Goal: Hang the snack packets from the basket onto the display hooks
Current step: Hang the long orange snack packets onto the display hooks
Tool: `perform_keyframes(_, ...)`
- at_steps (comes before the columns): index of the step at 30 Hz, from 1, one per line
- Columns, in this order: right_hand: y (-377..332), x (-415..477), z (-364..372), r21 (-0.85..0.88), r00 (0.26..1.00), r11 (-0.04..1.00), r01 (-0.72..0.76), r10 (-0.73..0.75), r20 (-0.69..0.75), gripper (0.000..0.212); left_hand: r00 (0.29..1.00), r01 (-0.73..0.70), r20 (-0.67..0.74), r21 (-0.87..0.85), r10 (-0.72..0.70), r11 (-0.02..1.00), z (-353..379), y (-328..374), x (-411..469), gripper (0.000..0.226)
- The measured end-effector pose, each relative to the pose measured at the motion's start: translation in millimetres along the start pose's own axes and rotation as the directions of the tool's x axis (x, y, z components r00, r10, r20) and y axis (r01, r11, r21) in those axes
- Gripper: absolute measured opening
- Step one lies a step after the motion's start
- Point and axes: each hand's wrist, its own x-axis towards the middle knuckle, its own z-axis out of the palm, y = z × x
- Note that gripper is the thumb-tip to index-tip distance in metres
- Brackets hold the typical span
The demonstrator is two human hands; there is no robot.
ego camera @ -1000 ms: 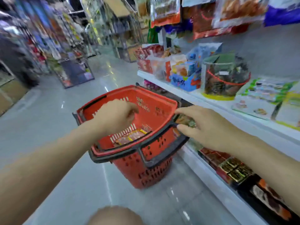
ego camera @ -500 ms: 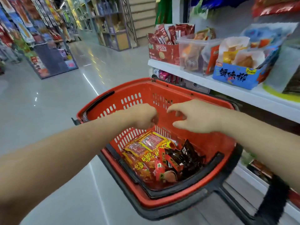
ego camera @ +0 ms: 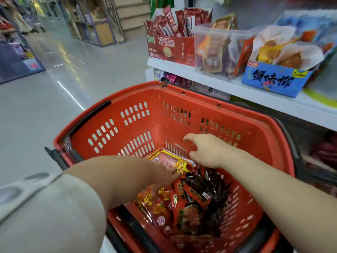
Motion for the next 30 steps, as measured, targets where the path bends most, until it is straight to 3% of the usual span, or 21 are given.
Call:
perform_keyframes(2, -1, -3, 4, 0.022, 0.999, 1.0, 0.009, -0.01, 0.033, 0.056, 0.998, 0.014, -0.065, -0.098, -0.02, 0.995, 18, 2, 8, 0.127)
perform_keyframes(6, 7, -7, 1, 0.098, 0.999, 0.995, -0.025, 0.02, 0.049, 0.051, 0.968, 0.056, -0.225, -0.249, -0.114, 0.967, 4, 3, -8, 0.042)
perform_keyframes(8, 12, -5, -2, 0.171, 0.998, 0.984, -0.058, 0.055, 0.021, 0.051, 0.904, 0.133, -0.343, -0.341, -0.255, 0.931, -26, -15, -24, 0.017)
perform_keyframes(9, 14, -4, -5, 0.21, 0.997, 0.975, -0.074, 0.074, 0.008, 0.053, 0.858, 0.13, -0.405, -0.423, -0.316, 0.897, -40, -28, -33, 0.015)
perform_keyframes(11, 15, -4, -9, 0.29, 0.996, 0.954, -0.08, 0.086, -0.007, 0.064, 0.784, 0.013, -0.439, -0.694, -0.438, 0.72, -56, -58, -52, 0.028)
perform_keyframes(13, 16, -5, -14, 0.371, 0.997, 0.927, -0.054, 0.068, -0.024, 0.084, 0.774, -0.128, -0.38, -0.877, -0.507, 0.462, -53, -80, -71, 0.026)
perform_keyframes(16, 12, -8, -14, 0.517, 0.996, 0.856, 0.002, 0.044, -0.077, 0.097, 0.801, -0.245, -0.305, -0.952, -0.516, 0.182, -44, -83, -91, 0.01)
perform_keyframes(18, 11, -6, -12, 0.582, 0.989, 0.813, -0.004, 0.088, -0.117, 0.085, 0.793, -0.343, -0.295, -0.939, -0.533, 0.01, -45, -79, -97, 0.014)
perform_keyframes(21, 15, -3, -17, 0.804, 0.978, 0.595, 0.012, 0.159, -0.132, 0.034, 0.82, -0.481, -0.333, -0.843, -0.466, -0.243, -48, -75, -105, 0.031)
perform_keyframes(23, 17, -4, -21, 0.878, 0.965, 0.478, 0.019, 0.221, -0.141, 0.022, 0.832, -0.517, -0.363, -0.78, -0.418, -0.352, -51, -75, -112, 0.036)
perform_keyframes(25, 17, -6, -24, 0.925, 0.961, 0.377, 0.041, 0.239, -0.14, 0.018, 0.807, -0.553, -0.388, -0.76, -0.445, -0.341, -54, -77, -117, 0.039)
perform_keyframes(27, 16, -9, -32, 0.965, 0.96, 0.251, 0.071, 0.246, -0.135, 0.013, 0.741, -0.583, -0.373, -0.771, -0.558, -0.258, -57, -79, -121, 0.03)
perform_keyframes(30, 22, -17, -47, 1.0, 0.986, -0.012, 0.026, 0.164, -0.024, 0.037, 0.616, -0.682, -0.338, -0.681, -0.711, -0.267, -56, -87, -123, 0.017)
